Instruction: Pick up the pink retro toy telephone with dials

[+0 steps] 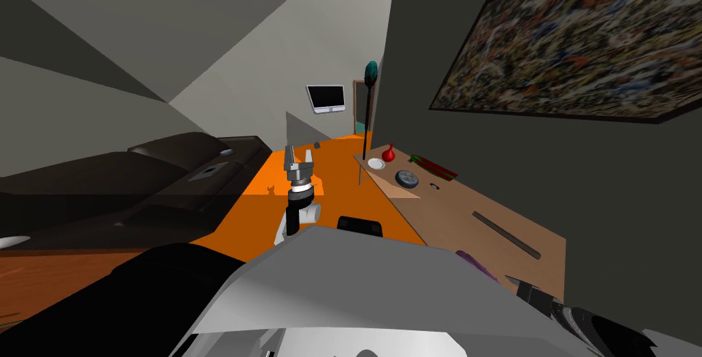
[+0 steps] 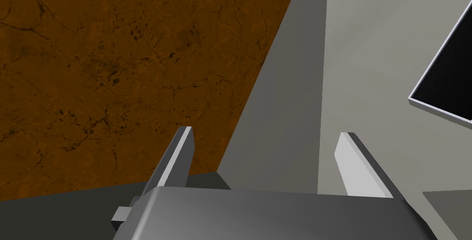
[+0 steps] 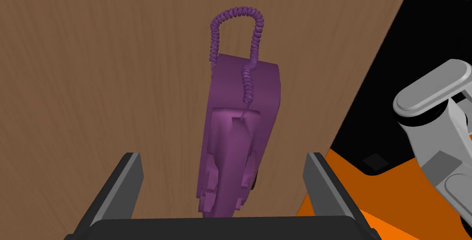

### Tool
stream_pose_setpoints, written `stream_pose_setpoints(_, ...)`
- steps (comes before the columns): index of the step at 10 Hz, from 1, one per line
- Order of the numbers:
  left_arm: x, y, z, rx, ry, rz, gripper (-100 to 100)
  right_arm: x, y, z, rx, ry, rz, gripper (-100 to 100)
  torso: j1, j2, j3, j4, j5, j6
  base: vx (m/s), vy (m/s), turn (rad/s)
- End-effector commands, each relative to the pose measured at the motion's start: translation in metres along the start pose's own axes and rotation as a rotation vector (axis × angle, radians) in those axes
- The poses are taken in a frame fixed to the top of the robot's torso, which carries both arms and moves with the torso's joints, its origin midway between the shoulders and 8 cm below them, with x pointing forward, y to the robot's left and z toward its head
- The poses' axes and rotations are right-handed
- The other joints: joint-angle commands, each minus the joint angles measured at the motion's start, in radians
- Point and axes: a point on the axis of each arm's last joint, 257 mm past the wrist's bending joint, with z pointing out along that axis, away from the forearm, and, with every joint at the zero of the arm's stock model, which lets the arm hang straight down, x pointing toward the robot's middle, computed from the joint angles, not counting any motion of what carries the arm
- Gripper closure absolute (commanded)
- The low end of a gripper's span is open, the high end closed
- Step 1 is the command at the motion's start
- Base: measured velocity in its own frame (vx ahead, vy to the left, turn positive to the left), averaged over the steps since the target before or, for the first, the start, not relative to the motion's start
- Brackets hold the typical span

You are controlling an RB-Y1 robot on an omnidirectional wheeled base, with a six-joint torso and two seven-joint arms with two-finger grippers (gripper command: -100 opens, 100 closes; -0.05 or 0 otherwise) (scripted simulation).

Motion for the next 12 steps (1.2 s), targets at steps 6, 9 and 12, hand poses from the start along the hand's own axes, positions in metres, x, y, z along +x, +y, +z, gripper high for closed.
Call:
stream_pose_setpoints(6, 0.0, 0.0, 0.0, 0.0, 0.0, 0.0, 0, -0.001, -0.001, 0.014, 0.014, -0.001, 0.03, -100, 0.001, 0.005, 0.003, 0.001, 0.0, 0.0, -0.035, -0.007, 0.062)
stream_pose_setpoints(9, 0.0, 0.0, 0.0, 0.0, 0.0, 0.0, 0, 0.001, 0.003, 0.021, 0.015, 0.003, 0.054, -100, 0.001, 0.004, 0.003, 0.001, 0.0, 0.0, -0.037, -0.006, 0.072)
stream_pose_setpoints(12, 0.0, 0.0, 0.0, 0.0, 0.0, 0.0, 0, 0.001, 0.004, 0.022, 0.015, 0.003, 0.058, 100, 0.002, 0.003, 0.002, 0.001, 0.001, 0.0, -0.017, -0.002, 0.026)
